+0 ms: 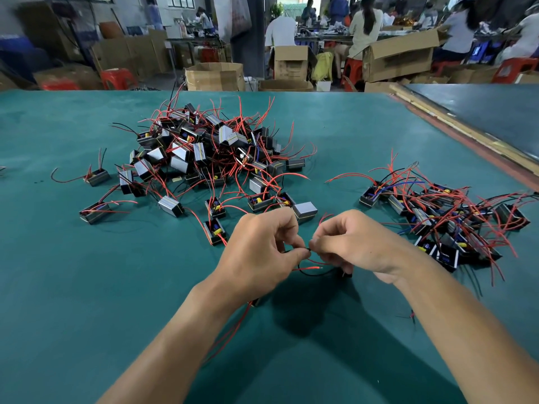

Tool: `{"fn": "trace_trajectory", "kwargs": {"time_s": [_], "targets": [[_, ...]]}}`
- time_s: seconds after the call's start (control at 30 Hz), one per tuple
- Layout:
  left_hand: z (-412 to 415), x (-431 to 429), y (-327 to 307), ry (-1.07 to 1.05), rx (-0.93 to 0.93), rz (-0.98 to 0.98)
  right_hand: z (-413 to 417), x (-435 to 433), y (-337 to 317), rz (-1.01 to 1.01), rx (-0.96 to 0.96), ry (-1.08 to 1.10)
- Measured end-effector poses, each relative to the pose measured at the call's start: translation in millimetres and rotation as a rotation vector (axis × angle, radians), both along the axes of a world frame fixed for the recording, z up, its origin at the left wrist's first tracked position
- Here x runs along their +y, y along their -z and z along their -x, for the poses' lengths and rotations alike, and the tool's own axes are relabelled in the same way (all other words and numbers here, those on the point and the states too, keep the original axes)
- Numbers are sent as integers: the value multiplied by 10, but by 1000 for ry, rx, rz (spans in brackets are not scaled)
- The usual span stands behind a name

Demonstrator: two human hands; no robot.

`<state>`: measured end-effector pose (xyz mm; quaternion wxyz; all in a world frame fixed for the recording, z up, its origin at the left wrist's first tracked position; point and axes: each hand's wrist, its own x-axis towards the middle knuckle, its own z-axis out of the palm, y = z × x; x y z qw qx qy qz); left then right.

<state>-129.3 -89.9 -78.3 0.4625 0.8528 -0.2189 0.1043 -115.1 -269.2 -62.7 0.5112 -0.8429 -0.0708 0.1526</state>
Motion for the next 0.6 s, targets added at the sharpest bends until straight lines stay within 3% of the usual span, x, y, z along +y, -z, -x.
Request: {"fn": "trace_trajectory", "kwargs": {"time_s": [0.13, 0.3, 0.43, 0.6], "targets": [[16, -26, -4, 9, -27, -46, -18, -3, -7, -5, 69, 13], [-70, 15, 14, -32, 167, 160, -28, -9, 29, -104, -293, -18], [-85, 31, 26, -21, 276, 239, -36, -30, 43, 30, -465, -91], [-77, 28, 24, 0, 288, 243, -49, -77, 41, 161, -466, -123]]}}
